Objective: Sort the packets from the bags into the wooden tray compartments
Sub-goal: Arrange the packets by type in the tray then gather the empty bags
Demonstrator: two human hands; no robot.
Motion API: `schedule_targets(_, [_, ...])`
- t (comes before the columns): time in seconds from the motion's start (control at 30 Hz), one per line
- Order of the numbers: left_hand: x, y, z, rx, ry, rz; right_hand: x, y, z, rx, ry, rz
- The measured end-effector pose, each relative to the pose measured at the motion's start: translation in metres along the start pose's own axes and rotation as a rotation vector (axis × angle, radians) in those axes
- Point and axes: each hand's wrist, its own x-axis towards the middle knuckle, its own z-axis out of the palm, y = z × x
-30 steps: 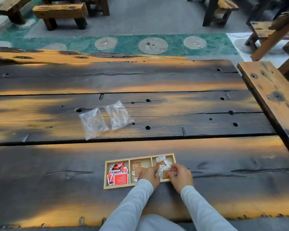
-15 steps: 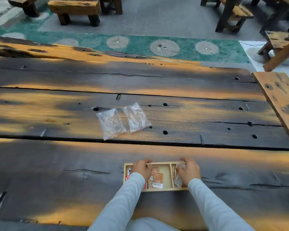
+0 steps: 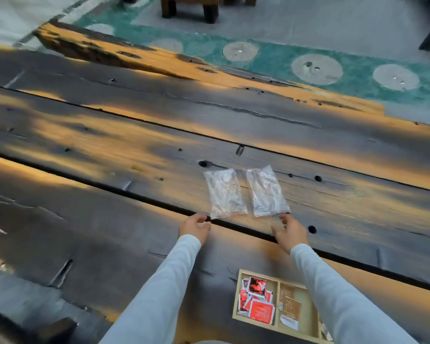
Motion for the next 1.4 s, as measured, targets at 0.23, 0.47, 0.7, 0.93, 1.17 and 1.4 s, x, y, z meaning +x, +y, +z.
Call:
schedule_targets(0.23, [0.077, 0.018, -0.002, -0.084, 0.018, -0.125, 0.082, -0.04, -0.007, 0.039, 0.062, 0.056])
schedule_targets(0.47, [0.149, 0.056, 0.024, -0.14, -0.074, -0.227, 0.145, -0.05, -0.01, 0.032, 0.028, 0.157])
schedule_targets(0.7, [0.171, 0.09, 0.047, -0.414, -0.182, -0.157, 0.171, -0.057, 0.008, 0.085, -0.015, 0.188])
schedule_targets(0.93, [0.162, 0.099, 0.035, -1.076, -0.351, -0.2, 0.161, -0.057, 0.028, 0.184, -0.023, 0.191])
schedule_targets(1.17, [0.161, 0.102, 0.06, -0.908, -0.38, -0.221, 0.153, -0.049, 0.038, 0.233, -0.064, 0.126])
schedule_targets(1.4, [0.153, 0.099, 0.091, -0.062, -0.119, -0.036, 0.153, -0.052, 0.025, 0.717, -0.201, 0.311])
